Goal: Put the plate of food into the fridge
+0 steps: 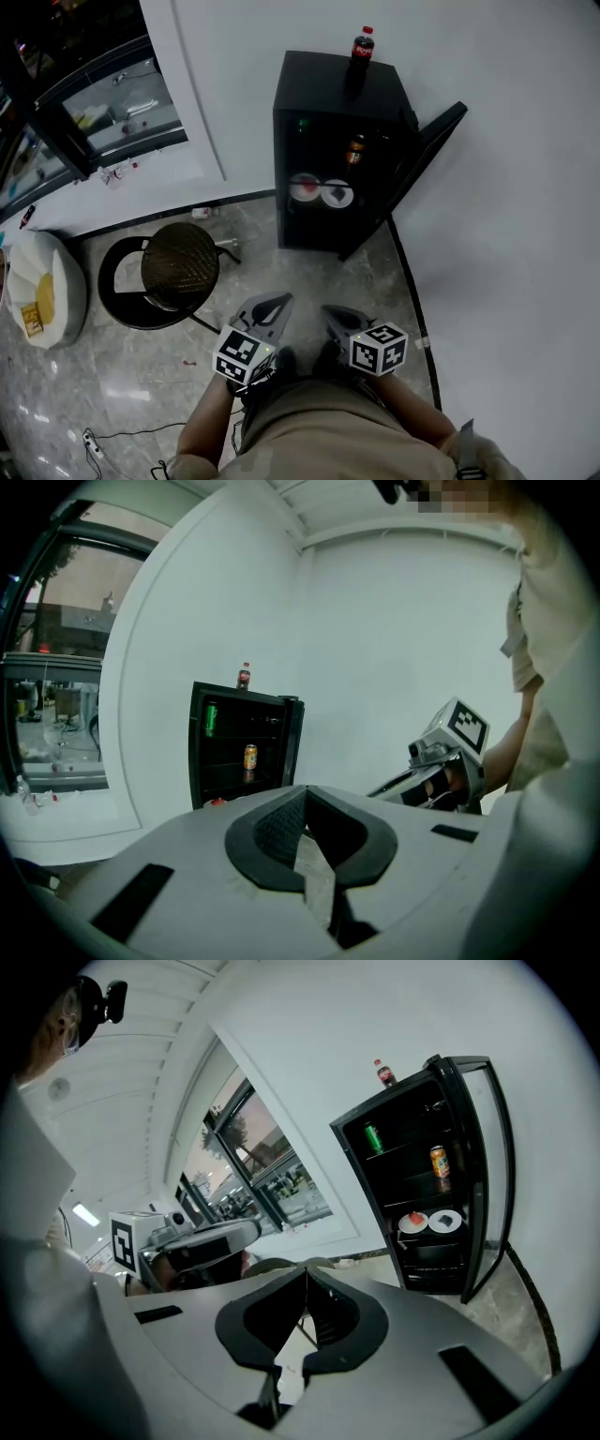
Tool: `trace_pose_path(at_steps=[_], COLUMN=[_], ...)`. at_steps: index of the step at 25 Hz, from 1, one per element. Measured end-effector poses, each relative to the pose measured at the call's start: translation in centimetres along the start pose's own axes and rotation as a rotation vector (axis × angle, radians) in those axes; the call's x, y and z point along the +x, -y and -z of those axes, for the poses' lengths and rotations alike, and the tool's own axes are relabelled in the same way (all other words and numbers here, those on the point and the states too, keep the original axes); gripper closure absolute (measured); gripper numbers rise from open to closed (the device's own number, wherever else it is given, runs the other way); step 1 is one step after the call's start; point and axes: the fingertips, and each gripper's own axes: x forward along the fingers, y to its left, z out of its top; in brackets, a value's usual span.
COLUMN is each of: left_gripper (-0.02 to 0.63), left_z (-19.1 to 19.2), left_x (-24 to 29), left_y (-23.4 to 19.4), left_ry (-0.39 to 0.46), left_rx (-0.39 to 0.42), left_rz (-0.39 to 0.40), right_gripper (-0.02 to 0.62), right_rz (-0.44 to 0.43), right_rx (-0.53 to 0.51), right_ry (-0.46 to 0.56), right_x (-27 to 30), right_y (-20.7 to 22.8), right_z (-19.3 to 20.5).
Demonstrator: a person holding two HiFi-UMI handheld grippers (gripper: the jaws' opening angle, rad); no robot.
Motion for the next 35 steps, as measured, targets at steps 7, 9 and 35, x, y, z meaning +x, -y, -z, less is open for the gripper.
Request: trace_pose_path(at_steps=[7, 9, 35], left_gripper=[0.595, 0.595, 0.595], left_z=[0.5, 0.6, 0.3], left_x=[-0.7, -0.9, 0.3], left_y=[-0.2, -0.1, 2.1], left_ry=[0.013, 0.013, 0.003], left_rx=[-0.005, -0.004, 0.015], left_rz=[0.018, 0.02, 0.08], right_gripper=[0.574, 0.574, 0.574], right_rz=[0.033, 0.039, 0.12], right_rx=[-0.012, -0.014, -0.014], right_ry=[0.013, 0.016, 0.062], right_x=[0.0, -0.1, -1.8], right_y=[-0.5, -0.6, 0.4], right_z=[0.4, 0.5, 0.4])
